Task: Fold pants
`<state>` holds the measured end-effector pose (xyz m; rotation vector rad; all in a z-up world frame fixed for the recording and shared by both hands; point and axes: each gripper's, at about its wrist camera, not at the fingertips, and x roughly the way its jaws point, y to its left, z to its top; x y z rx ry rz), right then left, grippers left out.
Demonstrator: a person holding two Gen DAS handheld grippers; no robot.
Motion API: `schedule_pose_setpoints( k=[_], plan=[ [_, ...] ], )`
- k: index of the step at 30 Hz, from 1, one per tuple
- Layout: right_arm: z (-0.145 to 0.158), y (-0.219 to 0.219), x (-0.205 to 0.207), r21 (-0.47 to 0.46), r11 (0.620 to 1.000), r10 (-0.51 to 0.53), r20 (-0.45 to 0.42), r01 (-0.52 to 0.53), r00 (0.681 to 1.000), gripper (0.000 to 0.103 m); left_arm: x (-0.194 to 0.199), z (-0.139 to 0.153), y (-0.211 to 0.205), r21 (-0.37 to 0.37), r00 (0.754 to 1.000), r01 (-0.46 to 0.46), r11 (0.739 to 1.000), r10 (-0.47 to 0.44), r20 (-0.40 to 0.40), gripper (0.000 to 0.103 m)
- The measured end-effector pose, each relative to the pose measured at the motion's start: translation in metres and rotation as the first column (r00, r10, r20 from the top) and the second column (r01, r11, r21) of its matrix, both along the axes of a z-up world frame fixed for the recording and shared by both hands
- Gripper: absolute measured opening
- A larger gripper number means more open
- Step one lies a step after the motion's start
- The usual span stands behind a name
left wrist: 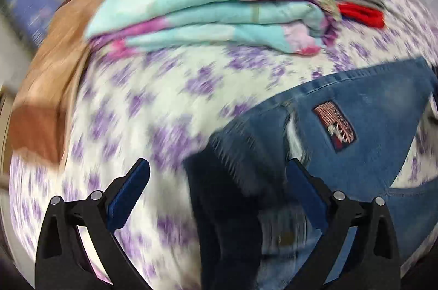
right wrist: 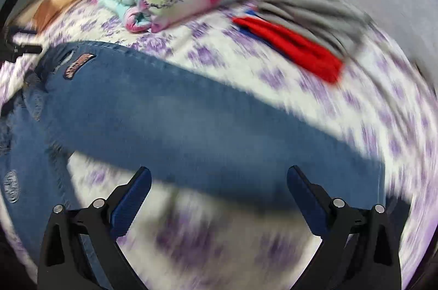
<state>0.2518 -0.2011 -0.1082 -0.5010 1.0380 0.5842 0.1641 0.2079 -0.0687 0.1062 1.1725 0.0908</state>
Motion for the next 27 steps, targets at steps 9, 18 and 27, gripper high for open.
schedule_pose_setpoints(
  k=[9,18,27],
  plan=[
    [-0.026,0.051,0.086,0.049,0.975,0.220,-0.152,-0.215,0.964,0.099,0.067,-0.053,-0.002,-0.075,0.968,0.161,0.984,-0.172,-0.181,0.079],
    [-0.063,0.074,0.102,0.027,0.943,0.328,-0.258,-0.332,0.909,0.088,0.073,-0.067,0.000,-0.143,0.944,0.222,0.964,-0.250,-0.217,0.065],
    [-0.027,0.049,0.101,0.135,0.952,0.306,-0.331,-0.276,0.893,0.007,0.065,-0.052,-0.019,-0.165,0.908,0.330,0.930,-0.360,-0.215,0.020]
  ],
)
